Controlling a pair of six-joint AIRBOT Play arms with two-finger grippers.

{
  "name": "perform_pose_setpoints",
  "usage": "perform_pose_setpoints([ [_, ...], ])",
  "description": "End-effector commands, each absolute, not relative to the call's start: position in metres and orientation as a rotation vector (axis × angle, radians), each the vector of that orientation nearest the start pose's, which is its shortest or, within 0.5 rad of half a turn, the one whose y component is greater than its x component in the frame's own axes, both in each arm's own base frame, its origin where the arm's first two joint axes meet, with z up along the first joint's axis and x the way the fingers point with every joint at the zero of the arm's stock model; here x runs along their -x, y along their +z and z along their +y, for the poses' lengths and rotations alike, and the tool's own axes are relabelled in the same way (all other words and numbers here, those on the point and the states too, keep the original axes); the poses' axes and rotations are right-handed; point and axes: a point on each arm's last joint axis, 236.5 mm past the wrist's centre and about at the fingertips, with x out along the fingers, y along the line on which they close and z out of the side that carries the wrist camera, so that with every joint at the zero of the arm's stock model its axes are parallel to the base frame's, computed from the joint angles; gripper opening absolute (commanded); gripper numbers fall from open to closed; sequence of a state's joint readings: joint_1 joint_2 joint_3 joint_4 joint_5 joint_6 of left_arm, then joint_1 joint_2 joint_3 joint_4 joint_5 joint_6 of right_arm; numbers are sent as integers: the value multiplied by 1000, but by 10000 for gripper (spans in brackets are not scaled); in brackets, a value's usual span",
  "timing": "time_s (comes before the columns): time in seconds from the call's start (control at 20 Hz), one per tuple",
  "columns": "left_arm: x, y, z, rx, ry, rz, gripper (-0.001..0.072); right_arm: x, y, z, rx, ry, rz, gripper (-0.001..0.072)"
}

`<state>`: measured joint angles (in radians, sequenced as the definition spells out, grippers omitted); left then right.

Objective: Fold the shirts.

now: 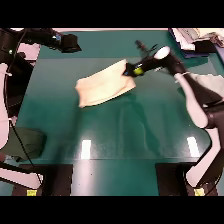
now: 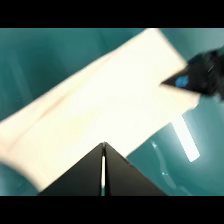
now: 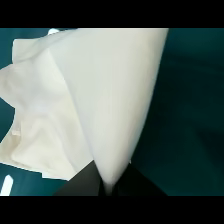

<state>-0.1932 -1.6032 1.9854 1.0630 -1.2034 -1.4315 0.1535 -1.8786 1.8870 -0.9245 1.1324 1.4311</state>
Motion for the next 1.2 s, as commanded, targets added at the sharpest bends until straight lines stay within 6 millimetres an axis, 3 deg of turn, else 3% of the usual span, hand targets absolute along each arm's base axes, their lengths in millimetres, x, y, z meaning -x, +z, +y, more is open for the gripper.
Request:
perform_pose_setpoints([
  [0.0,-492,208,-230,142,-647,794,25,-548,86,71,-277,310,1018,14],
  [0.15,-488,208,-238,137,-663,797,25,-541,127,-48,-356,113,910,14],
  [0.3,-487,209,-240,139,-667,797,25,-516,151,-154,-429,-74,824,14],
  [0.45,-487,209,-240,147,-664,797,25,-496,168,-219,-552,-160,723,14],
  [0.55,-487,209,-240,148,-663,797,25,-492,181,-239,-625,-166,649,14],
  [0.65,-487,209,-240,150,-662,797,25,-495,193,-246,-654,-156,590,13],
  [0.75,-487,209,-240,150,-663,798,25,-498,211,-245,-627,-146,550,14],
  [0.9,-487,209,-240,149,-663,798,25,-505,258,-235,-553,-116,465,14],
  [1.0,-487,209,-240,149,-663,800,25,-500,279,-232,-518,-118,428,13],
  [1.15,-485,207,-240,145,-667,811,26,-481,275,-236,-510,-144,442,13],
])
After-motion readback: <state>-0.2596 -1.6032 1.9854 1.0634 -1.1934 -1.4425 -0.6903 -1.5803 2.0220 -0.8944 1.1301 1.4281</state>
